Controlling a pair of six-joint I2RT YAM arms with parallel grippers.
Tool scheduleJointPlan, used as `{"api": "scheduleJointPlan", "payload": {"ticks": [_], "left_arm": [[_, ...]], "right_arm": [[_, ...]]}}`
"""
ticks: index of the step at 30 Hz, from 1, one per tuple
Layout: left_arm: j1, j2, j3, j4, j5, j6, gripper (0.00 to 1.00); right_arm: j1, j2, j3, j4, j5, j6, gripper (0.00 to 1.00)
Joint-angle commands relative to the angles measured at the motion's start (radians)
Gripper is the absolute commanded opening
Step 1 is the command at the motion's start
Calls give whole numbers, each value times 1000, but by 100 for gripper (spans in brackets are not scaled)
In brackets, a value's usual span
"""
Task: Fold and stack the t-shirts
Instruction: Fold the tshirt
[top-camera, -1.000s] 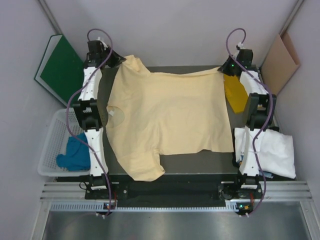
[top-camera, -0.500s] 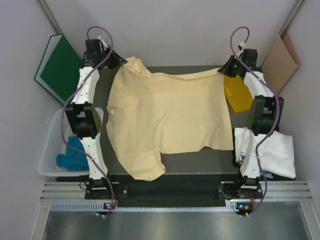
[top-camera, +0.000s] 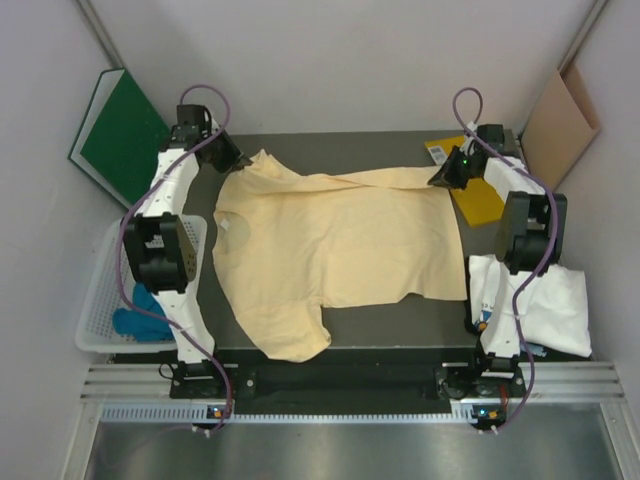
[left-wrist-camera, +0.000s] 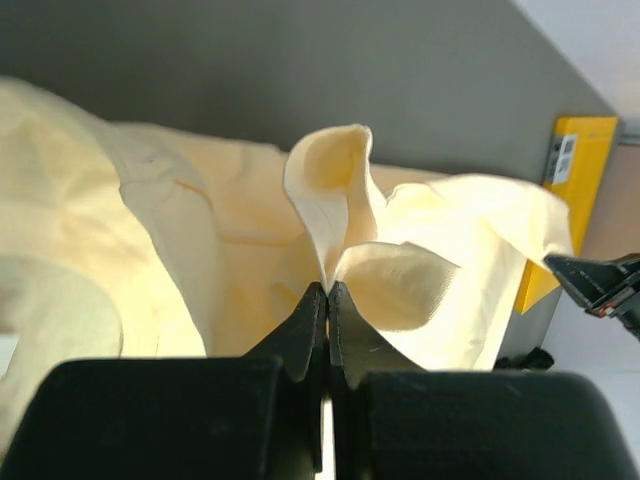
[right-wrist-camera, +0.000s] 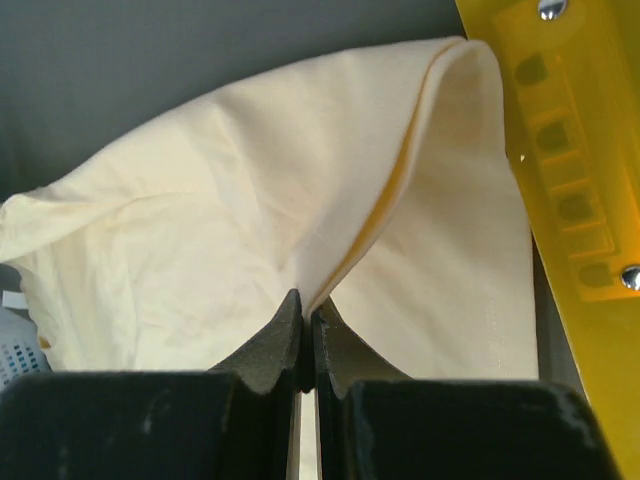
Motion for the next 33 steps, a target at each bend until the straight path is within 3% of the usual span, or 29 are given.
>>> {"api": "scheduleJointPlan", "payload": {"ticks": [1, 11, 16, 17, 18, 20, 21, 33], "left_arm": [[5, -124, -79, -30, -35, 36, 0], [5, -233, -116, -107, -104, 92, 0], [3, -304, -214, -125, -101, 94, 0], [3, -316, -234, -125, -104, 95, 0], [3, -345, -270, -125, -106, 94, 0], [3, -384, -307, -133, -104, 97, 0], [0, -394, -339, -139, -104, 98, 0], [-71, -595, -596, -199, -172, 95, 0]], "right_arm": [[-12, -87, -23, -83, -9, -53, 0], [-46, -40, 23, -234, 52, -113, 0], [-49, -32, -30, -251, 66, -115, 3], [-48, -23, -26, -266, 80, -116, 13], [-48, -3, -13, -274, 80, -121, 34], [-48, 11, 1, -294, 92, -121, 88], [-48, 10, 6, -294, 94, -121, 99], [-45, 22, 38, -271, 68, -81, 100]]}}
